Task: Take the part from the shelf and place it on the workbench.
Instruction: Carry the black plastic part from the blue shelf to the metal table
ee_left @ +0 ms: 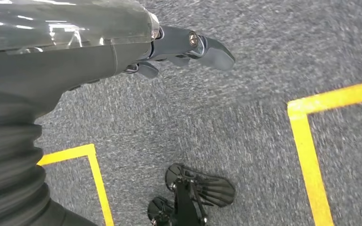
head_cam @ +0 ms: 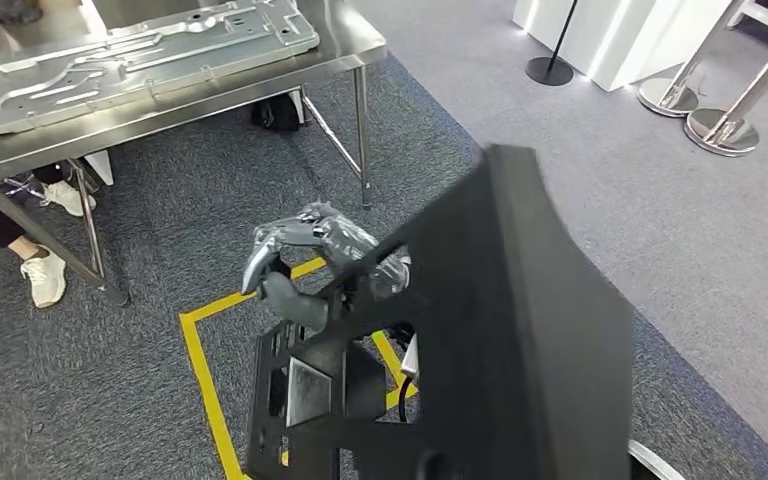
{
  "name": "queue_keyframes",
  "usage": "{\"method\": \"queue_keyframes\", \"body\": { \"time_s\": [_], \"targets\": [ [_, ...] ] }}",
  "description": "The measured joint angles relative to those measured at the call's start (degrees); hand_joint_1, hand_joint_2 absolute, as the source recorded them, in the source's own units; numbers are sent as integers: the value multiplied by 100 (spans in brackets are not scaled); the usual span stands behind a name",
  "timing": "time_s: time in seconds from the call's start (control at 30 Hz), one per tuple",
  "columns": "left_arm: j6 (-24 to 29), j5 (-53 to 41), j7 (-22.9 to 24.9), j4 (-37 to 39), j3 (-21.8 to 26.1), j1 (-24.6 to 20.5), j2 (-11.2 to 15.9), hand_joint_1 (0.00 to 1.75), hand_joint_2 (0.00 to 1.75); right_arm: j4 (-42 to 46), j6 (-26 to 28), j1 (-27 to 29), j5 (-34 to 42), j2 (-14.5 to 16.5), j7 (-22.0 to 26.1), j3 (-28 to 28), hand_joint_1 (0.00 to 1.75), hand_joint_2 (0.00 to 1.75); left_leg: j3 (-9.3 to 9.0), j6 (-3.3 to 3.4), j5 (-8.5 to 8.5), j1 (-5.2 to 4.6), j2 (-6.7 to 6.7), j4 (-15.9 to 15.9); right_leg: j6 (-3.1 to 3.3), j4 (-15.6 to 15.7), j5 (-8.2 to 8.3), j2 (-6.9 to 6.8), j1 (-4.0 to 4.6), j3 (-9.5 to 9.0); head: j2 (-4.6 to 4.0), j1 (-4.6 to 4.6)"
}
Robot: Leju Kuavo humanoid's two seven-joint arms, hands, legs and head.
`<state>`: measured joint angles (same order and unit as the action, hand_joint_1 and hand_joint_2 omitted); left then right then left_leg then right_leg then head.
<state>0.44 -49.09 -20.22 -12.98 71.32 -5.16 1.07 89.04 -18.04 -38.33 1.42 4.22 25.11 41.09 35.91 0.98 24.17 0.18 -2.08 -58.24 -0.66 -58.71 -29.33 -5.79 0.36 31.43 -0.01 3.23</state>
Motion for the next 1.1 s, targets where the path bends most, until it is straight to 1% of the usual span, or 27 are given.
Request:
{"method": "queue_keyframes", "body": {
  "time_s": [0.03,0.07,0.1,0.13,0.17,0.2,0.23,0.27,0.33,0.37,0.4,0.47,0.5,0.53,0.6,0.63,0.67,0.7,0.73,0.8,0.83,0.87,0.97,1.0,1.03,1.07,1.1],
  "targets": [
    [-1,5,-2,0,0,-11,0,0,175,-1,17,-46,27,30,-28,59,175,175,-14,30,-7,13,66,12,-24,-196,-120,155,-22,80,0,0],
    [-4,9,-7,0,-1,-26,0,0,175,-4,29,-83,56,44,-51,104,175,175,-22,51,-12,20,134,18,-37,-512,-282,335,-44,228,-1,0],
    [-10,14,-13,0,-1,-43,0,0,175,-12,40,-108,87,50,-67,144,175,175,-23,67,-13,19,212,18,-40,-915,-460,454,-52,436,-1,1],
    [-17,20,-21,0,-2,-55,0,0,175,-27,48,-120,114,50,-79,177,175,175,-23,76,-15,16,295,15,-40,-1304,-596,503,-57,648,-1,1],
    [-27,26,-29,0,-2,-55,-1,0,175,-48,55,-128,138,52,-85,206,175,175,-24,78,-15,11,384,11,-35,-1564,-636,522,-55,809,0,1],
    [-41,31,-36,0,-2,-50,-2,0,175,-73,64,-141,163,57,-84,232,175,175,-26,78,-15,6,475,5,-22,-1613,-560,536,-54,875,0,1],
    [-55,35,-44,0,-2,-42,-5,0,175,-98,75,-162,182,67,-82,252,175,175,-30,77,-14,1,563,-2,3,-1429,-379,562,-52,828,1,1],
    [-68,37,-51,0,-2,-37,-10,0,175,-121,89,-191,200,80,-79,269,175,175,-35,74,-13,-2,653,-7,39,-1058,-134,635,-49,686,1,1],
    [-94,37,-74,1,-2,-38,-34,0,175,-165,111,-254,232,104,-67,292,175,175,-30,52,-15,-1,808,-18,105,-304,209,900,-52,373,1,1],
    [-107,40,-86,2,-2,-38,-45,0,175,-185,116,-277,244,113,-61,301,175,175,-18,28,-19,10,873,-20,118,-86,279,987,-48,282,1,1],
    [-123,45,-98,2,-2,-31,-55,0,175,-204,119,-291,251,123,-54,308,175,175,-2,-4,-25,27,931,-18,121,-3,281,1017,-39,249,1,1],
    [-153,60,-115,3,-2,-2,-55,0,175,-239,121,-313,256,159,-48,315,175,175,22,-72,-38,50,1006,-7,135,55,305,888,-41,222,1,1],
    [-166,70,-122,5,-2,11,-61,0,175,-255,122,-324,257,185,-46,319,175,175,43,-100,-6,41,925,-47,160,99,320,824,-54,194,0,1],
    [-174,86,-130,8,-2,13,-66,0,175,-269,124,-335,263,209,-42,321,175,175,101,-125,79,30,780,-175,183,144,336,747,-71,163,0,1],
    [-185,127,-143,12,-1,-10,-77,0,175,-294,126,-344,279,236,-35,326,175,175,368,-179,398,28,427,-754,218,194,340,586,-73,117,0,2],
    [-193,153,-144,13,3,-24,-77,0,175,-309,126,-342,289,238,-33,331,175,175,548,-210,560,47,341,-1126,222,194,331,497,-68,110,1,2],
    [-208,181,-140,13,8,-28,-77,0,175,-326,126,-335,295,238,-31,337,175,175,689,-240,652,70,297,-1412,222,191,319,412,-67,106,1,2],
    [-231,210,-133,13,15,-22,-77,0,175,-347,128,-329,304,238,-22,345,175,175,742,-270,643,95,269,-1519,215,186,304,329,-68,102,1,1],
    [-259,241,-126,13,23,-14,-76,0,175,-367,129,-326,319,238,-10,351,175,175,678,-297,531,119,243,-1399,198,177,287,263,-75,95,1,1],
    [-335,298,-116,12,47,-6,-77,0,175,-404,135,-326,362,239,16,357,175,175,288,-345,197,161,165,-659,135,145,239,169,-90,74,0,1],
    [-386,323,-113,12,62,-7,-78,0,175,-422,139,-330,384,240,24,356,175,175,103,-339,89,162,141,-317,97,122,215,140,-85,71,0,1],
    [-440,340,-109,13,79,-3,-80,0,175,-445,146,-333,401,245,30,356,175,175,-14,-317,44,158,129,-100,61,105,198,117,-74,71,0,-1],
    [-568,363,-110,13,116,20,-83,0,175,-526,178,-337,421,260,60,357,175,175,-51,-187,68,124,157,-34,-20,95,183,99,-58,69,1,-8],
    [-588,368,-112,13,121,22,-83,0,175,-548,189,-338,419,264,70,357,175,175,-56,-150,71,122,166,-28,-51,66,153,153,-76,74,1,-9],
    [-600,372,-113,13,124,15,-83,0,175,-564,197,-342,415,268,78,357,175,175,-64,-115,69,124,174,-21,-78,-38,77,236,-94,118,1,-9],
    [-612,376,-114,13,126,2,-83,0,175,-578,204,-345,409,271,85,357,175,175,-72,-84,67,126,183,-13,-97,-271,-60,337,-106,227,1,-9],
    [-624,379,-116,13,130,-13,-83,0,175,-592,208,-344,400,273,88,357,175,175,-74,-62,68,121,194,-11,-104,-626,-236,436,-111,402,1,-9]
  ]
}}
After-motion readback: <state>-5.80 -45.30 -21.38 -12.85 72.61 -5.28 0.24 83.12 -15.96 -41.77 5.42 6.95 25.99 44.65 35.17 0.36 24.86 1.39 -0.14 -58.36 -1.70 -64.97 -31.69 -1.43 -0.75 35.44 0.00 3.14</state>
